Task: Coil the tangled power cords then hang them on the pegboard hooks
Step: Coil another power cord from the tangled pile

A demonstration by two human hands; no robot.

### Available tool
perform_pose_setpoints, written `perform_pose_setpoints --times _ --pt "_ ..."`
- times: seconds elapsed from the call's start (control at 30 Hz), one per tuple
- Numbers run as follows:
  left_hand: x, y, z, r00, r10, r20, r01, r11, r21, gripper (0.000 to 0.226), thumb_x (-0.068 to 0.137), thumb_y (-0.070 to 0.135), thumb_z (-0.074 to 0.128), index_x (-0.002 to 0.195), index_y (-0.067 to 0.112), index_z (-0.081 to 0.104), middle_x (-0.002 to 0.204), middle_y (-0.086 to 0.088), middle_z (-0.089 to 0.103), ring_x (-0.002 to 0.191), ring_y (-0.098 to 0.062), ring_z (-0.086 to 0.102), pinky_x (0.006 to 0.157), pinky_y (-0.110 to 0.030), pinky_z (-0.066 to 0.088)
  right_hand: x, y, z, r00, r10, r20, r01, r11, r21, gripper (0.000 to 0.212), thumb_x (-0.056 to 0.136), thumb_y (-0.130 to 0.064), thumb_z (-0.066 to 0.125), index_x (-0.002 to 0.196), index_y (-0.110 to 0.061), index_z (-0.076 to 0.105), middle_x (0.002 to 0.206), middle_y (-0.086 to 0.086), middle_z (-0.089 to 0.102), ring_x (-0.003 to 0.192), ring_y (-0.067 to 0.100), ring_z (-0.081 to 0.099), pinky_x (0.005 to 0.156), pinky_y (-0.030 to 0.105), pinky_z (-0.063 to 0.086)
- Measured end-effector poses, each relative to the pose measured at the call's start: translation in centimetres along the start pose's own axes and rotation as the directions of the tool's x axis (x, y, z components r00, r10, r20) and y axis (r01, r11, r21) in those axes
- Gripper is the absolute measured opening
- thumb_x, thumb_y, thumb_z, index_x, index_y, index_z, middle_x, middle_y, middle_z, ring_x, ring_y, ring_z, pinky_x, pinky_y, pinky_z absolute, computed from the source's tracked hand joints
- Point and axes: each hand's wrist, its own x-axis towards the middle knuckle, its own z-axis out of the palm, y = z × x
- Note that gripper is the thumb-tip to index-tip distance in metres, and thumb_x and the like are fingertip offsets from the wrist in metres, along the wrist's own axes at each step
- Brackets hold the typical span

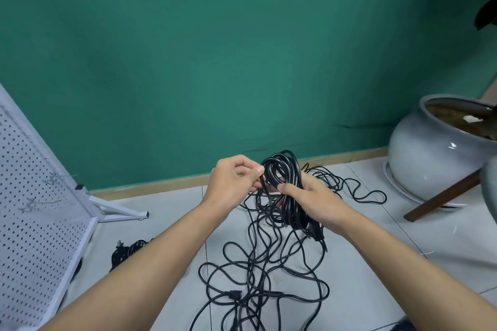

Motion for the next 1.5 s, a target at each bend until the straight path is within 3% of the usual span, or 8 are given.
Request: perform_pose_setpoints --times 0.2,0.33,0.53,0.7,0.87,1.13,1.3,1.5 --pt "0.3 0.6 0.1 0.997 -0.069 -0.044 0.062 0.988 -0.139 0.007 0.09 0.011 0.079 0.083 0.011 0.078 0.073 -0.003 0.068 0.067 -0.015 0.072 0.073 -0.032 0.063 0.1 0.1 0.3 0.997 0.042 0.064 -0.046 0.997 0.061 0.017 0.106 -0.016 0.055 0.119 -0.016 0.065 0.105 0.003 0.079 0.089 0.017 0.073 0.07 0.029 0.059" --pt "0.6 -0.1 0.2 0.999 0.043 -0.011 -0.044 0.997 -0.067 0.006 0.09 0.021 0.08 0.084 0.02 0.08 0.087 -0.008 0.075 0.085 -0.015 0.073 0.069 -0.024 0.059 0.2 0.1 -0.4 0.999 -0.027 -0.024 0.026 0.999 -0.031 0.013 0.105 -0.017 0.057 0.112 -0.023 0.066 0.089 -0.017 0.074 0.086 0.001 0.067 0.083 0.024 0.053" --pt "1.2 -2.3 2.5 0.955 -0.046 0.292 0.033 0.998 0.049 0.023 0.105 0.014 0.051 0.102 0.026 0.069 0.105 0.002 0.075 0.093 -0.012 0.069 0.083 -0.043 0.061 -1.1 0.5 -2.8 0.997 0.004 -0.076 -0.003 1.0 0.017 0.01 0.105 -0.021 0.058 0.108 -0.026 0.066 0.085 -0.014 0.074 0.08 0.001 0.069 0.079 0.027 0.053" --pt "1.2 -4.5 6.9 0.77 -0.012 0.638 -0.297 0.878 0.375 0.056 0.092 -0.004 0.051 0.134 0.033 0.058 0.138 0.006 0.061 0.128 -0.012 0.057 0.114 -0.034 0.043 -2.7 1.0 -5.4 0.997 0.03 -0.073 -0.019 0.989 0.149 0.009 0.105 -0.017 0.058 0.098 -0.013 0.062 0.08 0.001 0.072 0.074 0.018 0.068 0.065 0.026 0.054" --pt "1.6 -5.7 10.2 0.691 -0.049 0.721 -0.396 0.809 0.435 0.035 0.098 0.006 0.056 0.128 0.022 0.064 0.126 0.007 0.068 0.117 -0.007 0.059 0.108 -0.027 0.043 -3.9 1.4 -7.4 0.997 0.032 -0.072 -0.012 0.966 0.26 0.01 0.105 -0.014 0.057 0.096 -0.01 0.058 0.078 0.01 0.069 0.065 0.022 0.068 0.057 0.029 0.055" --pt "3.1 -8.1 10.6 0.767 -0.042 0.64 -0.323 0.837 0.441 0.014 0.099 0.021 0.06 0.1 0.029 0.072 0.106 0.017 0.074 0.107 -0.002 0.066 0.106 -0.035 0.049 -3.6 2.3 -8.9 0.975 -0.012 -0.222 0.068 0.967 0.244 0.018 0.103 -0.025 0.062 0.101 -0.006 0.06 0.085 0.013 0.064 0.07 0.022 0.063 0.06 0.032 0.052" --pt "2.4 -9.5 9.9 0.669 -0.262 0.696 -0.27 0.786 0.556 0.023 0.102 0.04 0.056 0.088 0.033 0.072 0.095 0.017 0.074 0.095 -0.016 0.066 0.101 -0.043 0.052 -3.1 1.9 -9.1 0.942 -0.038 -0.334 0.141 0.947 0.289 0.023 0.1 -0.032 0.066 0.101 -0.01 0.06 0.084 0.01 0.061 0.074 0.026 0.059 0.066 0.039 0.051" --pt "2.8 -6.8 2.9 0.835 -0.067 0.546 -0.302 0.774 0.557 0.025 0.108 0.027 0.047 0.098 0.023 0.07 0.077 0.011 0.067 0.066 -0.01 0.065 0.078 -0.034 0.054 -1.7 3.4 -9.0 0.897 -0.04 -0.441 0.046 0.999 0.004 0.007 0.104 -0.033 0.06 0.107 -0.027 0.062 0.103 -0.003 0.072 0.1 0.018 0.068 0.099 0.042 0.052"
